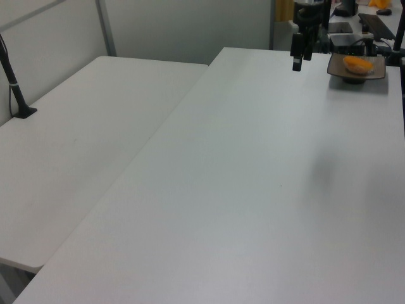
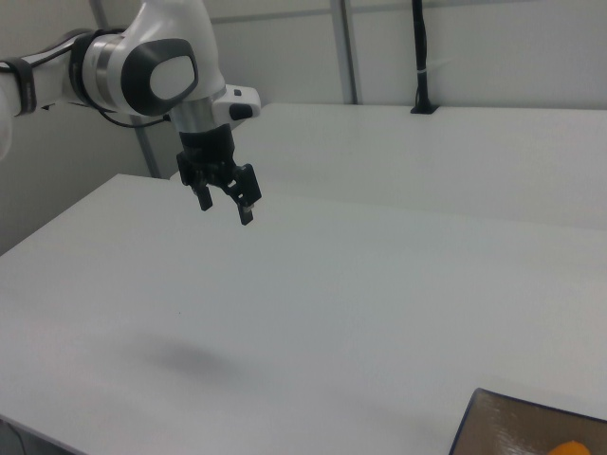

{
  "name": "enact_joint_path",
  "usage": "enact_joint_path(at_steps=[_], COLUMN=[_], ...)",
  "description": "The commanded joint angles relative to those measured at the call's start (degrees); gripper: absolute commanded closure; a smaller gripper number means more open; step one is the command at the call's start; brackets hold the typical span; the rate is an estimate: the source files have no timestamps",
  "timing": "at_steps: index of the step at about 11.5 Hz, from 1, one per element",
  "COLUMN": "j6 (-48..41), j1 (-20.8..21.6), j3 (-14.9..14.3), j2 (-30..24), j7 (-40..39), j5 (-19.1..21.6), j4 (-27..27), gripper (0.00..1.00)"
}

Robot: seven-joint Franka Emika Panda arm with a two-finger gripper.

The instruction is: Bread is placed on a ceramic plate

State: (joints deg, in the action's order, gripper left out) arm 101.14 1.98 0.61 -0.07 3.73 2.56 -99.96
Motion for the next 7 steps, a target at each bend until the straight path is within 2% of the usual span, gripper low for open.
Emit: enact_joint_path(at_steps=[1, 7], j6=[0.55, 0.47], j1=[1.19, 0.92], j3=[-0.35, -0.26], j2=[-0.02, -0.37], j7=[-0.57, 0.04], j5=[-3.09, -4.67], j4=[-0.23, 0.03], gripper=[0.00, 0.00])
